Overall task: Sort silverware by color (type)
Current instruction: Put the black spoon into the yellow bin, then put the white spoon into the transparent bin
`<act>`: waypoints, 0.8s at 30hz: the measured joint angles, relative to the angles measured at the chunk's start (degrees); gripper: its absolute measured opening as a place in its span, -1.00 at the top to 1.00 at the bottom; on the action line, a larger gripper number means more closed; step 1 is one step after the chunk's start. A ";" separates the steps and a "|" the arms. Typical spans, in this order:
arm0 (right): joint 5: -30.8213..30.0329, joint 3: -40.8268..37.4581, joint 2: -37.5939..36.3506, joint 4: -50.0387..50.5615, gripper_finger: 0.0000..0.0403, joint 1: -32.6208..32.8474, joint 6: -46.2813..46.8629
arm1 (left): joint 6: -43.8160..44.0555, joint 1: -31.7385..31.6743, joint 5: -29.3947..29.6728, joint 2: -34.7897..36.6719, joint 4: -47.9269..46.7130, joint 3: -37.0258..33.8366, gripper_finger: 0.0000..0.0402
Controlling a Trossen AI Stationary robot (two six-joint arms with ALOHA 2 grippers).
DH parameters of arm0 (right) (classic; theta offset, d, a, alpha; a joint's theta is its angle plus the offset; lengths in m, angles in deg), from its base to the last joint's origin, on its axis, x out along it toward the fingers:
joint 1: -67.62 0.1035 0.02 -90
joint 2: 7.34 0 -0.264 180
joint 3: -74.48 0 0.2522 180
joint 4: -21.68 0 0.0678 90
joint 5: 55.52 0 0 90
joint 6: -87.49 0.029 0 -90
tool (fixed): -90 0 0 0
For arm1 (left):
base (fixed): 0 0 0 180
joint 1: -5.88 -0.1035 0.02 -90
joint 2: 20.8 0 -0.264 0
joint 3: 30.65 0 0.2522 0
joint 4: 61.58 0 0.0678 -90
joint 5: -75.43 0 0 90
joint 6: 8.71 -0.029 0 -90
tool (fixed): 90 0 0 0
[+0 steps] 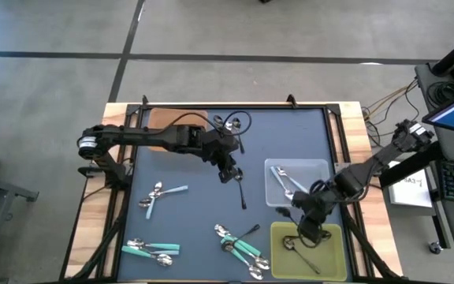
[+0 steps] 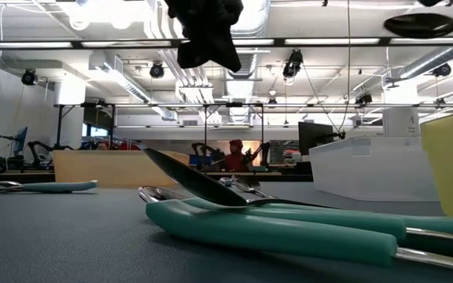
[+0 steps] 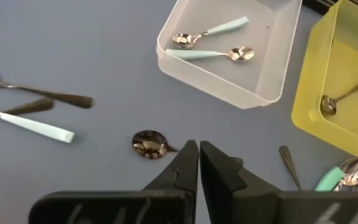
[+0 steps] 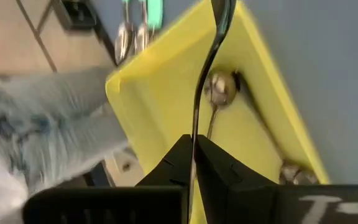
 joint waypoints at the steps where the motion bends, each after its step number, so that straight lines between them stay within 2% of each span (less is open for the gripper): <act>1: 1.71 -0.08 0.54 0.10 0.96 0.86 -0.68 | 0.00 -0.01 -0.10 0.01 -0.04 0.00 1.00; 4: 5.52 -0.41 2.97 0.33 0.96 3.83 -3.03 | -0.60 -0.02 -0.68 0.25 -0.46 0.00 1.00; 8: 6.22 -0.31 7.02 0.14 0.96 6.38 -4.01 | -1.28 0.17 -0.70 1.27 -1.57 0.00 1.00; 12: 6.27 -0.26 10.89 0.15 0.96 6.87 2.12 | -2.05 0.22 -1.08 2.93 -3.96 0.00 1.00; 17: 6.82 0.10 13.89 -2.51 0.94 7.13 2.68 | -3.43 1.28 -5.27 7.06 -13.02 0.00 1.00; 22: 6.41 0.15 14.59 -7.34 0.81 7.09 1.13 | -3.33 5.32 -4.63 13.60 -21.39 -0.02 1.00; 24: 5.73 0.16 14.45 -6.95 0.72 6.78 1.40 | -2.01 7.37 -2.57 16.43 -22.60 -0.09 1.00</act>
